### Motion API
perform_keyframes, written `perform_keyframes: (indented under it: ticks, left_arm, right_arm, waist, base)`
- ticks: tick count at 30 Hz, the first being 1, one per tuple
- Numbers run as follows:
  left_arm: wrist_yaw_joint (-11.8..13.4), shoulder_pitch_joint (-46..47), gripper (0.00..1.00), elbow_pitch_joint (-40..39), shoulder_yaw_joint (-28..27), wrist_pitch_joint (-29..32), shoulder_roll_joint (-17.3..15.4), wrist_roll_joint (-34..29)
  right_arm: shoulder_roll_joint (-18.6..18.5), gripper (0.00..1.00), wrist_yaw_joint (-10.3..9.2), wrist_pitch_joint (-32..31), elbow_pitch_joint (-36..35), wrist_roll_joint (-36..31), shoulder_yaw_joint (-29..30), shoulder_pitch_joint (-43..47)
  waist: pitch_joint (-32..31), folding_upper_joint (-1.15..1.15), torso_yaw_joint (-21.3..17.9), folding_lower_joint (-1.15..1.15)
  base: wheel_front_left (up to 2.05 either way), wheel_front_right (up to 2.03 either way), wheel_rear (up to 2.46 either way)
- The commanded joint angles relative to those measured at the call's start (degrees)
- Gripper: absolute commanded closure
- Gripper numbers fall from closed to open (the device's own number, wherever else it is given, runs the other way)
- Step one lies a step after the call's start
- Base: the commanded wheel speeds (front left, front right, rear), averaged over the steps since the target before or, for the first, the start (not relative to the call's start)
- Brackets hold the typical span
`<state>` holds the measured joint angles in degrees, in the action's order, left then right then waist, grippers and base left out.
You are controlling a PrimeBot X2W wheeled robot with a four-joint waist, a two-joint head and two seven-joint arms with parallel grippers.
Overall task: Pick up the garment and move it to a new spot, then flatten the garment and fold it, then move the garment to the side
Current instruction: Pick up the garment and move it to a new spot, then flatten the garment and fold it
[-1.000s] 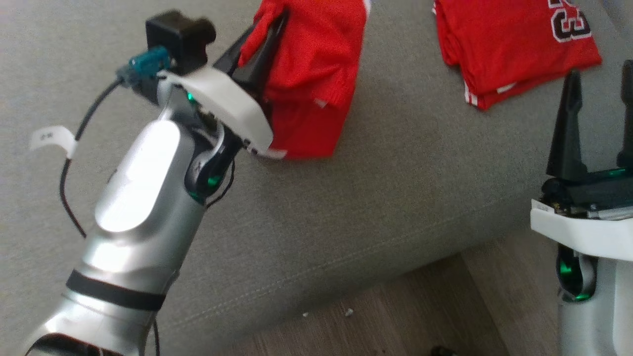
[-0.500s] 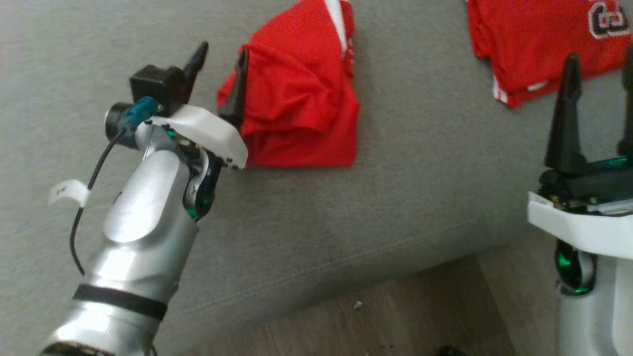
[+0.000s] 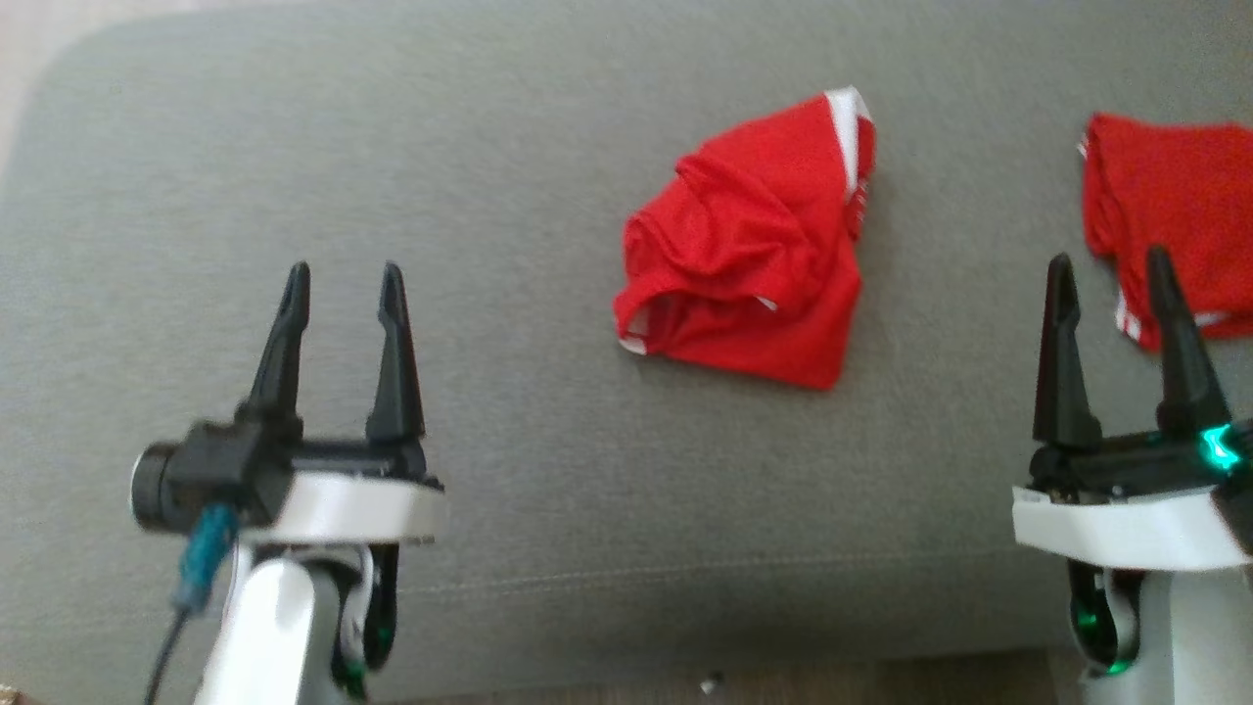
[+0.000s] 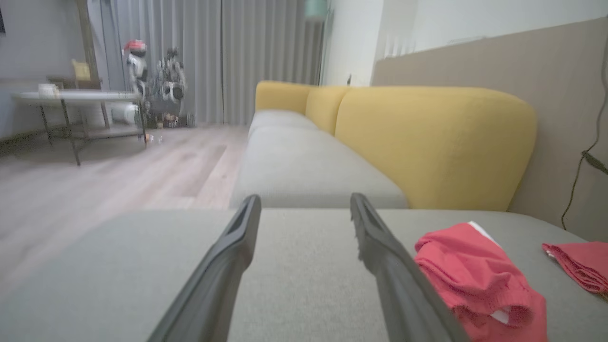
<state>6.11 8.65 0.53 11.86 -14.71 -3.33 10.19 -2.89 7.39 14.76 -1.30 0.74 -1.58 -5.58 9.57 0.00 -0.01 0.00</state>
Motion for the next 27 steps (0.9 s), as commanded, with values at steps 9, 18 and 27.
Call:
perform_keyframes:
  ticks: [9, 18, 27]
  left_arm:
    - [4.11, -10.35, 0.0, -11.33, 1.17, -0.29, 0.34, -7.45]
    - [5.34, -15.83, 0.0, -10.04, 2.71, -0.29, 0.35, -10.08]
    - [6.99, -15.82, 0.0, -9.08, 3.39, -0.29, 0.16, -10.19]
  right_arm:
    - [0.01, 0.0, 0.1, 0.24, 0.08, 0.38, -1.69, 6.0]
    - [0.01, 0.0, 0.1, 0.24, 1.25, 0.24, -3.34, 8.34]
    - [0.01, 0.0, 0.1, 0.24, 0.97, 0.53, -3.88, 8.26]
  waist:
    - [-8.68, 0.0, 6.46, 0.0]
    - [-10.31, 0.0, 5.3, 0.0]
    - [-10.34, 0.0, 4.42, 0.0]
  base:
    - [0.0, 0.0, 0.0]
    - [0.0, 0.0, 0.0]
    - [0.0, 0.0, 0.0]
